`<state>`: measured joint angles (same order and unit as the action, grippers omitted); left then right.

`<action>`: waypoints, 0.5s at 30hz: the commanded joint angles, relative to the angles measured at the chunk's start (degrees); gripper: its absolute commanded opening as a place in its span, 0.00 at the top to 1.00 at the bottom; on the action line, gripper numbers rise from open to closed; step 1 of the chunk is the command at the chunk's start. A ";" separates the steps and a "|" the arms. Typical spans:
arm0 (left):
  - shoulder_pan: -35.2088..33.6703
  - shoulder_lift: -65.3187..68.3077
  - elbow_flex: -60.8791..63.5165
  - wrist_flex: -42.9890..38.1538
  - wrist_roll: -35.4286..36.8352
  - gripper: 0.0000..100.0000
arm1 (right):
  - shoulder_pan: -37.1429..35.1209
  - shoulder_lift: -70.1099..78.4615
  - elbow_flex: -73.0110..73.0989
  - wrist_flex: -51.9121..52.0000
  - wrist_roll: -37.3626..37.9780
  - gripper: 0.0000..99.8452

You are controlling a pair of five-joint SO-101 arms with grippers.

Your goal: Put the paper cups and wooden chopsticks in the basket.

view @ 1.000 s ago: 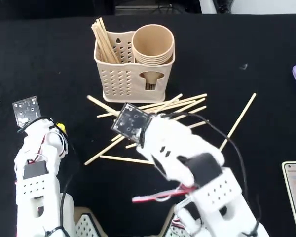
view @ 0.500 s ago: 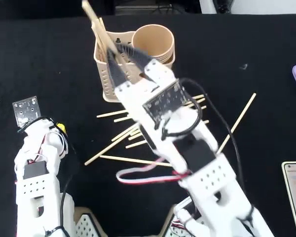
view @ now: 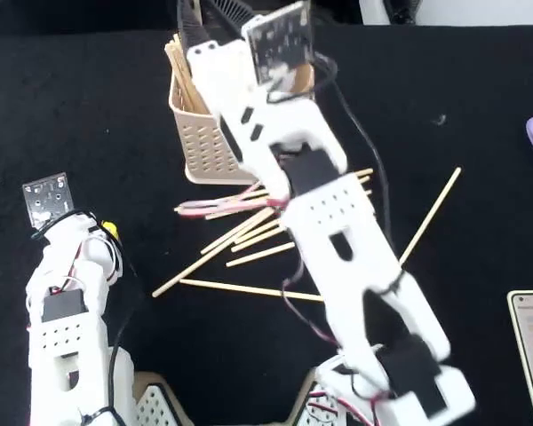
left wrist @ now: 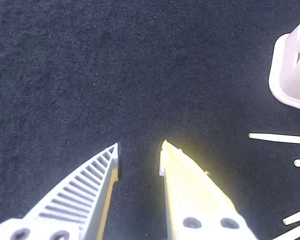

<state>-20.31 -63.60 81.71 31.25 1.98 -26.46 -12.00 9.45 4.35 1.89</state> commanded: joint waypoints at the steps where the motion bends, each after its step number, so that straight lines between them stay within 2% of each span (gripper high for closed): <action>1: -0.04 -0.88 -0.57 -0.97 -0.35 0.86 | 1.85 2.77 -2.42 -0.97 -0.79 0.99; 8: -0.04 -0.88 -0.66 -0.97 -0.35 0.86 | 1.49 3.47 4.09 0.09 -0.79 0.97; 12: -0.04 -0.88 -0.66 -0.88 -0.35 0.86 | 1.41 3.38 3.82 8.79 -0.88 0.84; 15: -0.04 -0.88 -0.75 -0.88 -0.35 0.86 | 1.58 1.80 1.54 14.15 -0.88 0.84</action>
<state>-20.31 -63.60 81.71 31.25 1.98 -25.49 -8.13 14.02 14.37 1.54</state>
